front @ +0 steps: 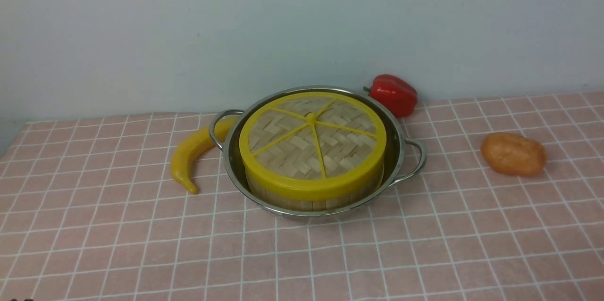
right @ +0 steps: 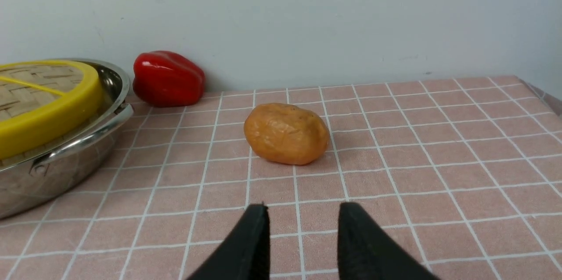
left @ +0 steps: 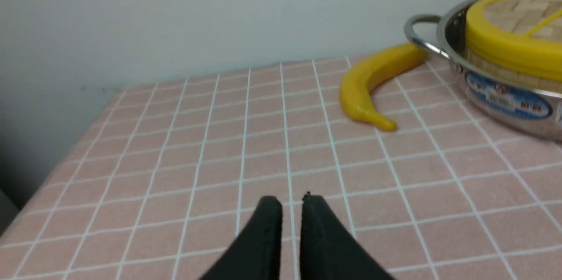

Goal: Place the steamer in the pot on the pink tablecloth, and put the lid on the steamer.

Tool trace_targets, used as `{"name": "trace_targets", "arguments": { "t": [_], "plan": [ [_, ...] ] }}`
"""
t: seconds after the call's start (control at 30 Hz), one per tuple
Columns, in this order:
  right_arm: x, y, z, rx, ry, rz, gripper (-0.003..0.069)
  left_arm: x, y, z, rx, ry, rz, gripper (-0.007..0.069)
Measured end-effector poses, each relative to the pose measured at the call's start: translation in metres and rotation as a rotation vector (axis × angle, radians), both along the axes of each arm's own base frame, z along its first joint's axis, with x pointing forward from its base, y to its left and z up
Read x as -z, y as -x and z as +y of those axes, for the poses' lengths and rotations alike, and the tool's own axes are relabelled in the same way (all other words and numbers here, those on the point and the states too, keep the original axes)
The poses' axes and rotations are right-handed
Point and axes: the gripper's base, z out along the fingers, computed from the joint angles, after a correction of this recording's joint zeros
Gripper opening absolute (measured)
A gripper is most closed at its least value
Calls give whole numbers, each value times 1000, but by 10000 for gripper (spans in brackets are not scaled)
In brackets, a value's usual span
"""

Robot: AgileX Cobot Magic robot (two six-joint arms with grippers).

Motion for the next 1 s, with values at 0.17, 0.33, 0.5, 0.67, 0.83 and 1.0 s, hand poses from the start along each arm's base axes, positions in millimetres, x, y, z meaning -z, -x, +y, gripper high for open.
{"name": "trace_targets", "arguments": {
  "t": [0.17, 0.33, 0.5, 0.67, 0.83, 1.0],
  "plan": [
    [0, 0, 0, 0, 0, 0, 242, 1, 0, 0, -2, 1, 6, 75],
    [0, 0, 0, 0, 0, 0, 242, 1, 0, 0, -2, 0, 5, 85],
    [0, 0, 0, 0, 0, 0, 242, 1, 0, 0, -2, 0, 6, 93],
    [0, 0, 0, 0, 0, 0, 242, 1, 0, 0, -2, -3, 6, 96],
    [0, 0, 0, 0, 0, 0, 242, 1, 0, 0, -2, -3, 6, 106],
    [0, 0, 0, 0, 0, 0, 242, 1, 0, 0, -2, -3, 6, 117]
  ]
}}
